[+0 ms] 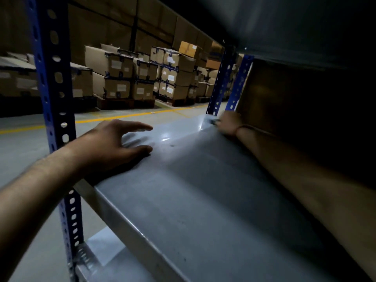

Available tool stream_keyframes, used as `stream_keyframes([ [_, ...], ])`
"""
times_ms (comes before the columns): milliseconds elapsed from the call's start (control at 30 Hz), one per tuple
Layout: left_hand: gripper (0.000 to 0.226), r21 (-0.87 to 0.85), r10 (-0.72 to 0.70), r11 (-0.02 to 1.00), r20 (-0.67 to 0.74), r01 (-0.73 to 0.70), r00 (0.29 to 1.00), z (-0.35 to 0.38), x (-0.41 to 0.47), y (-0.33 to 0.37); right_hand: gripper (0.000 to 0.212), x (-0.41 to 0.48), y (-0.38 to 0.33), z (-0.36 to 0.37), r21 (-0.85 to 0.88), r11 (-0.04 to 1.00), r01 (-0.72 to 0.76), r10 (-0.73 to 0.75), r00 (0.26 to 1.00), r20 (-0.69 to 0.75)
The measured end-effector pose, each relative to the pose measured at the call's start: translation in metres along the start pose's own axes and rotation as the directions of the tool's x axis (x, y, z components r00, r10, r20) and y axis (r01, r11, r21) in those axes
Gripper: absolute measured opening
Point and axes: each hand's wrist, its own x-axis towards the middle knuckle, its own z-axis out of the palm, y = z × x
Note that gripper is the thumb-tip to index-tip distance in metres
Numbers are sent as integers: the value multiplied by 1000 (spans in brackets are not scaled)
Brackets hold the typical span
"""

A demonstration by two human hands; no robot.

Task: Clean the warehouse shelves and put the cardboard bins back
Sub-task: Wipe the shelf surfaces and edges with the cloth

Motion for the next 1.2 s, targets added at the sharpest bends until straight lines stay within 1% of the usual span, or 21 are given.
stream_keyframes([
  [67, 76, 10, -16, 1000, -8, 16, 1000, 1, 0, 1, 30, -19, -81, -25, 171, 949, 266, -259, 964, -59],
  [133, 71, 1, -27, 1000, -25, 27, 999, 0, -2, 1, 28, -44, -127, -51, 215, 819, 532, -505, 846, -172],
  [200, 63, -9, -38, 999, -29, 38, 999, 1, -5, 1, 29, -58, -114, -57, 215, 749, 627, -595, 779, -199],
  [267, 57, 3, -27, 1000, -23, 27, 999, 1, -6, -1, 35, -60, -56, -50, 147, 855, 497, -489, 868, -88],
  [333, 55, -1, -15, 1000, -31, 15, 999, 1, -5, -2, 42, -63, 25, -29, 100, 979, 178, -188, 977, 99],
  [367, 56, -9, -7, 1000, -35, 6, 999, 1, -4, -2, 47, -67, 65, -24, 21, 998, 56, -58, 985, 163],
  [400, 56, -20, -2, 1000, -36, 1, 999, 2, -2, -2, 64, -50, 110, 0, 27, 999, 33, -38, 982, 186],
  [433, 57, -28, -1, 1000, -37, 0, 999, 2, -1, -3, 98, -51, 132, 1, 1, 1000, 4, -4, 982, 190],
  [467, 56, -36, -7, 999, -35, 6, 999, 3, 1, -5, 135, -66, 128, -19, -55, 998, 27, -14, 973, 232],
  [500, 56, -38, -16, 999, -29, 15, 999, 3, 2, -6, 154, -76, 121, -30, -40, 997, 61, -47, 958, 283],
  [533, 57, -38, -21, 999, -19, 20, 1000, 4, 3, -7, 146, -90, 102, -44, -69, 996, 52, -25, 936, 350],
  [567, 58, -32, -25, 999, -13, 24, 1000, 4, 3, -8, 123, -103, 79, -60, -74, 995, 62, -31, 933, 360],
  [667, 59, -36, -48, 998, -5, 48, 999, 3, 1, -5, 102, -103, 14, -61, 51, 973, 224, -229, 960, 159],
  [767, 54, 3, -58, 998, -46, 58, 997, 3, -6, 3, 36, -112, -74, -73, 197, 884, 424, -430, 903, -15],
  [833, 52, -2, -83, 996, -122, 84, 989, 2, -15, 5, 28, -139, -121, -93, 329, 753, 569, -568, 816, -111],
  [900, 59, -49, -130, 991, -113, 125, 985, 4, -30, 10, 29, -148, -114, -95, 368, 672, 643, -622, 760, -192],
  [1000, 73, 31, -114, 993, -65, 116, 991, 13, -52, 26, 31, -130, -32, -57, 360, 779, 513, -505, 854, -124],
  [1067, 79, 65, -115, 991, -61, 119, 991, 17, -59, 37, 39, -85, 63, 11, 318, 899, 301, -290, 953, -83],
  [1100, 84, 67, -123, 990, -59, 127, 991, 17, -60, 40, 52, -107, 81, -4, 247, 959, 142, -140, 990, -24],
  [1167, 97, 44, -129, 990, -55, 131, 990, 16, -62, 44, 80, -140, 86, -29, 271, 962, -2, -15, 998, 63],
  [1200, 101, 24, -131, 991, -51, 132, 990, 16, -63, 46, 78, -148, 84, -27, 209, 976, -56, 33, 993, 113],
])
